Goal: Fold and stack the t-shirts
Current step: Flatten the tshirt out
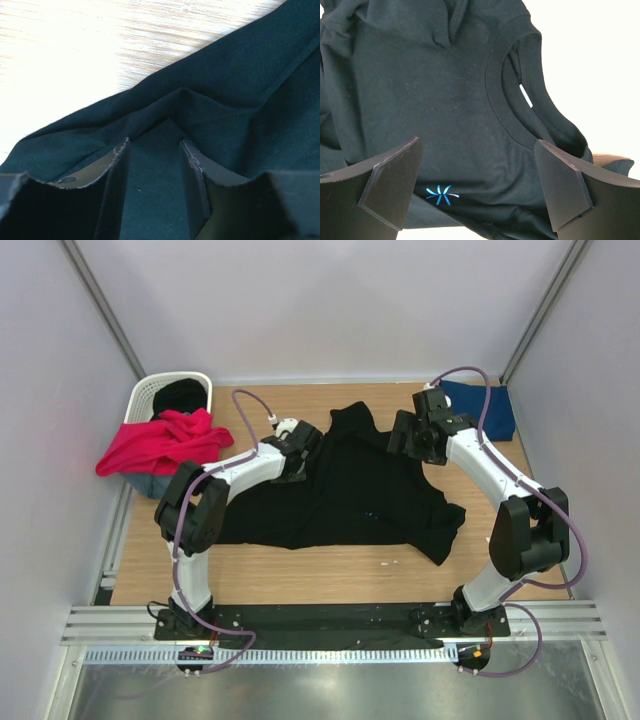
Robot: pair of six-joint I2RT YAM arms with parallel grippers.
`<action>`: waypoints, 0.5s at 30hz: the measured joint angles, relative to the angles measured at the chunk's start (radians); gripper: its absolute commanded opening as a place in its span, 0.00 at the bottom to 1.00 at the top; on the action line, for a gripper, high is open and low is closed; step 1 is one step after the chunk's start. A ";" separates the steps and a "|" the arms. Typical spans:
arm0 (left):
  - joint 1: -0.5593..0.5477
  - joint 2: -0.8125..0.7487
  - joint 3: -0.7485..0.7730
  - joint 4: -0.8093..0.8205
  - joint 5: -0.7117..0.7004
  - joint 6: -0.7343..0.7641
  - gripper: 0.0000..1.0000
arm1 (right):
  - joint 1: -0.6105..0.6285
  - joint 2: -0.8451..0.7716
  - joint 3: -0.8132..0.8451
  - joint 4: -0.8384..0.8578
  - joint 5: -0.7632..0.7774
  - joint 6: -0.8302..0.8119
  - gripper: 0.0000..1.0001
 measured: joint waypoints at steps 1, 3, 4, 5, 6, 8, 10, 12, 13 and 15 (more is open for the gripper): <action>0.000 0.000 0.000 0.000 0.000 0.000 0.44 | 0.000 0.000 0.000 -0.003 0.000 0.000 1.00; 0.000 0.000 0.000 0.000 0.003 0.000 0.44 | 0.000 0.000 0.000 -0.007 0.000 0.000 1.00; 0.000 0.000 0.000 0.001 0.003 0.000 0.44 | 0.000 0.000 0.000 -0.010 0.000 0.000 1.00; 0.000 0.001 0.000 0.002 0.003 -0.001 0.44 | 0.000 0.000 0.000 -0.012 0.000 0.000 1.00; 0.000 0.003 0.000 0.003 0.003 -0.002 0.44 | 0.000 0.000 0.000 -0.014 0.000 0.000 0.99; 0.000 0.008 0.000 0.008 0.004 -0.003 0.43 | 0.000 0.000 0.002 -0.018 0.000 0.000 1.00; 0.000 0.015 0.000 0.016 0.008 -0.004 0.41 | 0.000 0.000 0.002 -0.021 0.000 0.000 1.00; 0.000 0.021 0.000 0.020 0.013 -0.005 0.37 | 0.000 0.000 0.002 -0.024 0.000 0.000 1.00; 0.000 0.024 0.000 0.024 0.015 -0.008 0.34 | 0.000 0.000 0.002 -0.027 0.000 0.000 0.99; 0.000 0.029 0.000 0.029 0.017 -0.012 0.25 | 0.000 0.000 0.002 -0.028 0.000 0.000 1.00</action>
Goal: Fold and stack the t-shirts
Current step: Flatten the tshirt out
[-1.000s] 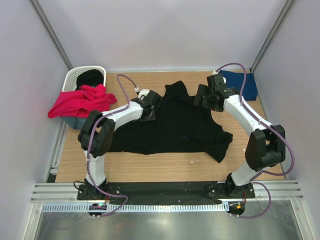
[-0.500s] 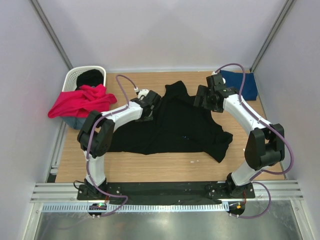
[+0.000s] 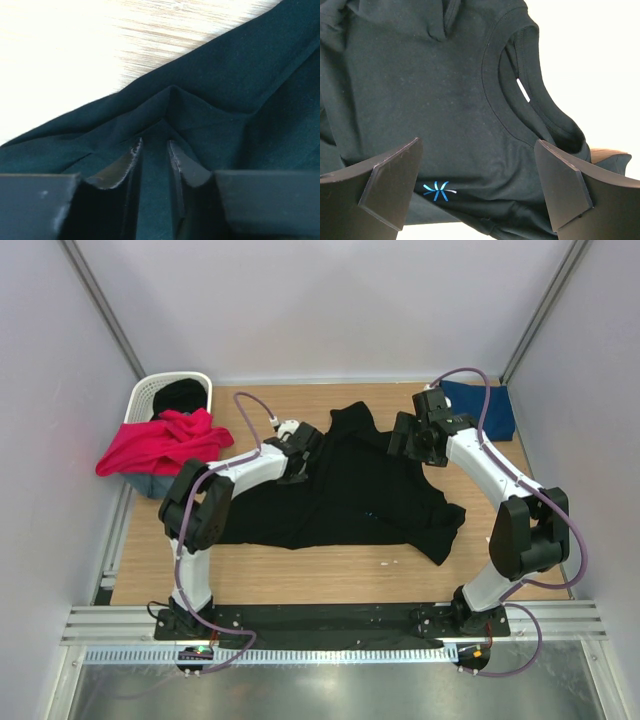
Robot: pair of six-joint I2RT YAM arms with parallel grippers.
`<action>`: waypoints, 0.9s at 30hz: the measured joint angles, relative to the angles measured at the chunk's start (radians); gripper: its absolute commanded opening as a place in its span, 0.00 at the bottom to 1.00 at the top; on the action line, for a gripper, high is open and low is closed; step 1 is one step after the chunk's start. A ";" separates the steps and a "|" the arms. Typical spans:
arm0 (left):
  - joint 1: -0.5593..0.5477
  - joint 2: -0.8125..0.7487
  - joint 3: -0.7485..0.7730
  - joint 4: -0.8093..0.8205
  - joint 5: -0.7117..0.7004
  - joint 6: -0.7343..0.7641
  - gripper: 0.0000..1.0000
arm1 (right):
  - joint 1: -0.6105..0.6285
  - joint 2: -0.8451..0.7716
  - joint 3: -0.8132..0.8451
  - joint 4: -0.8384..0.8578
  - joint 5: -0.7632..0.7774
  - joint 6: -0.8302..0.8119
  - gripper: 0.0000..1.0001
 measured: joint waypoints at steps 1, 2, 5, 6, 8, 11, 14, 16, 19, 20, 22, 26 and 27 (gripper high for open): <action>0.000 0.002 0.000 0.003 0.002 -0.004 0.22 | 0.000 0.000 0.000 -0.001 0.000 0.000 1.00; 0.000 0.002 0.000 0.005 0.003 -0.007 0.09 | 0.000 0.000 0.000 -0.002 0.000 0.000 0.99; 0.000 0.003 -0.004 0.012 0.005 -0.012 0.00 | 0.000 0.000 0.000 -0.003 0.000 0.000 1.00; 0.000 0.003 -0.006 0.013 0.006 -0.011 0.00 | 0.000 0.000 0.000 -0.004 0.000 0.000 1.00; 0.000 0.002 -0.011 0.014 0.007 -0.009 0.00 | 0.000 0.000 0.000 -0.003 0.000 0.000 1.00; 0.000 -0.003 -0.027 0.017 0.007 -0.009 0.00 | 0.000 0.000 0.000 -0.003 -0.002 0.000 0.99; 0.000 -0.020 -0.049 0.019 0.008 -0.002 0.23 | 0.000 0.000 0.000 -0.003 -0.008 0.000 1.00; 0.000 -0.029 -0.050 0.020 0.015 0.009 0.42 | 0.000 0.000 0.000 -0.002 -0.012 0.000 1.00; 0.000 -0.038 -0.049 0.032 0.032 0.014 0.56 | 0.000 0.000 0.000 -0.002 -0.019 0.000 1.00; 0.000 -0.037 -0.048 0.033 0.036 0.013 0.58 | 0.000 0.000 0.000 -0.002 -0.020 0.000 1.00; 0.000 -0.037 -0.047 0.035 0.042 0.014 0.59 | 0.000 0.000 0.000 -0.002 -0.022 0.000 1.00; 0.000 -0.013 -0.011 0.036 0.039 0.013 0.59 | 0.000 0.000 0.000 -0.002 -0.022 0.000 1.00; 0.000 -0.005 -0.002 0.038 0.038 0.013 0.59 | 0.000 0.000 0.000 -0.002 -0.022 0.000 1.00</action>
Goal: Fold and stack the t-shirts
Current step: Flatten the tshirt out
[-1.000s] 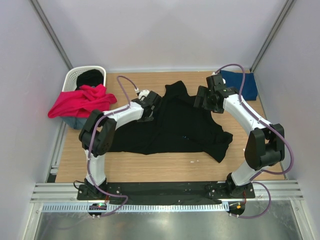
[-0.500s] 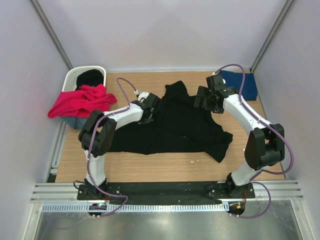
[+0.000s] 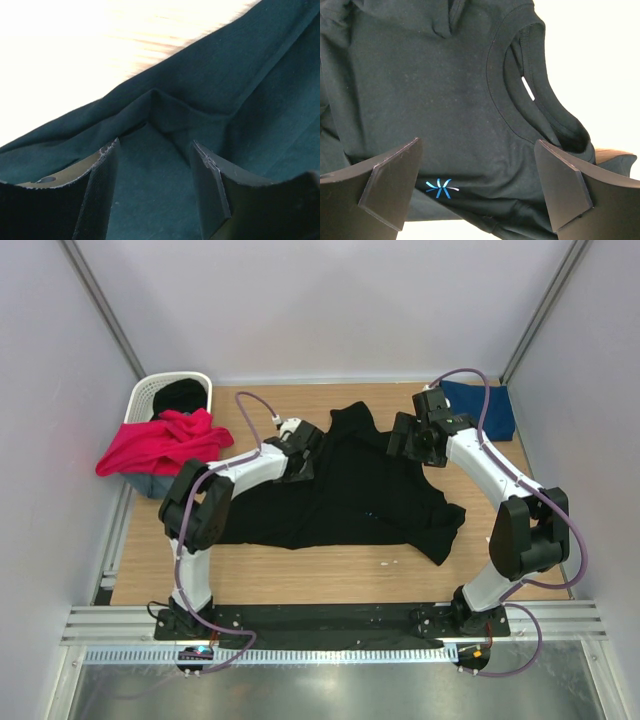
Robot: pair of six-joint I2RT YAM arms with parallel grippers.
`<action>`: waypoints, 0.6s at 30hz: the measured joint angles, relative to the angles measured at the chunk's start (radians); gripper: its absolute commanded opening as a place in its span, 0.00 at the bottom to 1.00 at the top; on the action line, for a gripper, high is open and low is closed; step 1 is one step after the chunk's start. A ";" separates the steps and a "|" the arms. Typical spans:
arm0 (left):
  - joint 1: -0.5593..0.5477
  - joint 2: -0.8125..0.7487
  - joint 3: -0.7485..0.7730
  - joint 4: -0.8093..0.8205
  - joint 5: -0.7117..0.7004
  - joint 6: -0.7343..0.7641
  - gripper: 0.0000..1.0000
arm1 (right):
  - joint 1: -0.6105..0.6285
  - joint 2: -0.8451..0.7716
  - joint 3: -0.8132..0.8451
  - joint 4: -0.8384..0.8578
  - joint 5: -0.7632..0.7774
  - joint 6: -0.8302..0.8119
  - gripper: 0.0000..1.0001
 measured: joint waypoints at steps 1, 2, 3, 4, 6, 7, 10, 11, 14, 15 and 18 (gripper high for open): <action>0.000 0.007 0.007 0.002 0.000 0.000 0.59 | 0.000 0.000 0.000 0.000 0.000 0.000 1.00; 0.000 0.016 0.014 0.002 0.000 0.000 0.57 | 0.000 0.000 0.000 0.000 0.000 0.000 1.00; 0.000 0.022 0.020 0.003 -0.001 0.000 0.57 | 0.000 0.000 0.000 0.000 -0.001 0.000 1.00; 0.000 0.027 0.022 0.003 -0.001 0.000 0.57 | 0.000 0.000 0.000 0.000 -0.002 -0.001 1.00; 0.000 0.035 0.023 0.004 -0.002 0.000 0.56 | 0.000 0.000 0.000 0.000 -0.005 -0.002 1.00; 0.000 0.038 0.023 0.003 -0.004 0.000 0.56 | 0.000 0.001 0.000 0.000 -0.005 -0.003 1.00; 0.000 0.041 0.023 0.002 -0.010 -0.001 0.52 | 0.000 0.005 0.000 0.001 -0.008 -0.003 1.00; 0.000 0.041 0.023 0.002 -0.013 -0.001 0.47 | 0.000 0.006 0.000 0.001 -0.008 -0.003 1.00; 0.000 0.041 0.010 0.002 -0.021 -0.007 0.30 | 0.000 0.010 0.000 0.002 -0.009 -0.003 1.00; 0.000 0.041 0.004 0.003 -0.024 -0.006 0.24 | 0.000 0.011 0.000 0.002 -0.011 -0.003 1.00; 0.000 0.037 -0.008 0.003 -0.034 -0.004 0.04 | 0.000 0.013 0.000 0.003 -0.016 -0.003 1.00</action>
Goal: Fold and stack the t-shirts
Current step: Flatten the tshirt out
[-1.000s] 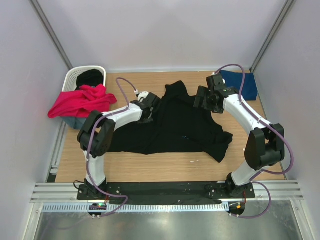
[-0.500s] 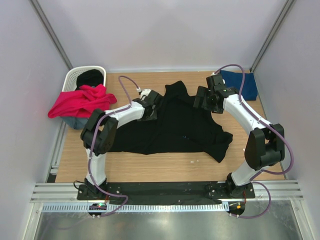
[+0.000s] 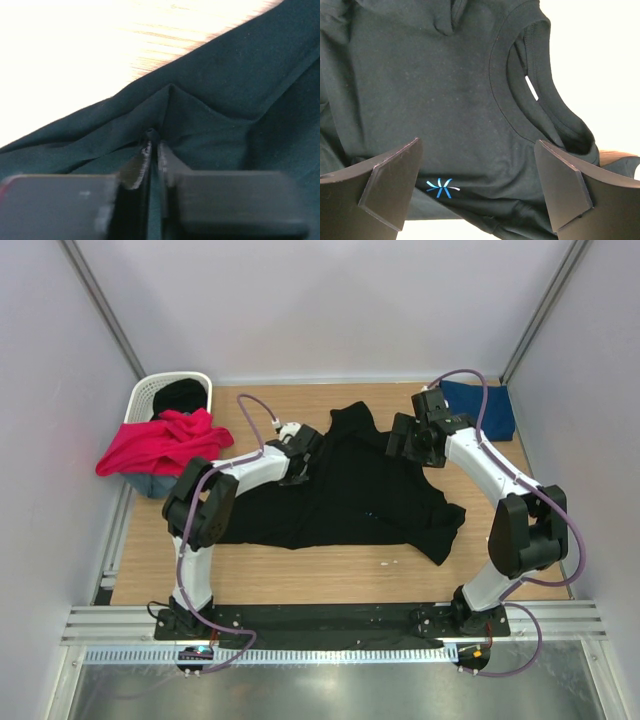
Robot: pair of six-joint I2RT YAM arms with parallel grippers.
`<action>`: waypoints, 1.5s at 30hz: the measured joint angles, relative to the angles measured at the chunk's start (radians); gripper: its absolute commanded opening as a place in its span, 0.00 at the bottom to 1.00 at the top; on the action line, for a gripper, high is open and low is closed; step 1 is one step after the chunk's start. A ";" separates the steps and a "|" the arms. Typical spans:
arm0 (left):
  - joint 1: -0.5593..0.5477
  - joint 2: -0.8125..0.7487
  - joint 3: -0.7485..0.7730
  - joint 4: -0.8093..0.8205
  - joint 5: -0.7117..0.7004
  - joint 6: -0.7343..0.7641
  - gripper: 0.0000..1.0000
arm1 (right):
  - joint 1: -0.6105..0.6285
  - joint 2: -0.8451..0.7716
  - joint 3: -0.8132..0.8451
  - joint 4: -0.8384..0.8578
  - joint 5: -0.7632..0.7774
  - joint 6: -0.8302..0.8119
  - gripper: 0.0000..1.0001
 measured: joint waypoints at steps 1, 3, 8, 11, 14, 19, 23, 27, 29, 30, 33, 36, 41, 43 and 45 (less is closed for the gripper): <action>0.000 -0.002 -0.003 0.002 -0.001 0.002 0.00 | 0.000 0.000 0.000 0.000 -0.001 0.000 1.00; 0.000 -0.006 -0.009 0.006 -0.001 0.003 0.00 | 0.000 0.001 0.000 0.000 -0.004 0.000 1.00; 0.000 -0.031 -0.036 0.021 0.000 0.005 0.00 | 0.000 0.002 0.000 0.000 -0.006 0.000 1.00; 0.000 -0.076 -0.062 0.020 0.003 0.009 0.00 | 0.000 0.002 0.000 0.000 -0.007 0.000 0.99; 0.000 -0.150 -0.087 0.013 0.009 0.010 0.00 | 0.000 0.002 0.000 0.000 -0.008 0.001 1.00; 0.000 -0.387 -0.198 -0.002 0.027 -0.004 0.00 | 0.000 0.002 -0.005 0.009 -0.013 0.004 1.00; 0.000 -0.628 -0.356 -0.079 0.043 -0.074 0.00 | 0.000 0.004 -0.030 0.029 -0.024 0.010 1.00; -0.001 -0.874 -0.494 -0.241 0.062 -0.180 0.00 | 0.000 0.027 -0.055 0.054 -0.055 0.025 1.00; -0.002 -1.009 -0.545 -0.327 0.074 -0.243 0.00 | 0.000 0.041 -0.071 0.074 -0.071 0.034 1.00; -0.002 -1.072 -0.566 -0.367 0.081 -0.275 0.00 | 0.000 0.047 -0.082 0.085 -0.077 0.039 1.00; -0.002 -1.202 -0.631 -0.445 0.098 -0.354 0.00 | 0.000 0.063 -0.114 0.107 -0.097 0.055 0.99; -0.002 -1.241 -0.671 -0.515 0.120 -0.413 0.00 | 0.002 0.080 -0.134 0.130 -0.112 0.064 0.99; -0.006 -1.204 -0.679 -0.580 0.148 -0.466 0.00 | 0.014 0.103 -0.171 0.169 -0.112 0.078 0.99; -0.008 -1.196 -0.679 -0.599 0.153 -0.478 0.00 | 0.019 0.112 -0.190 0.179 -0.105 0.085 0.99; -0.008 -1.194 -0.679 -0.619 0.153 -0.491 0.00 | 0.022 0.121 -0.209 0.185 -0.083 0.092 0.99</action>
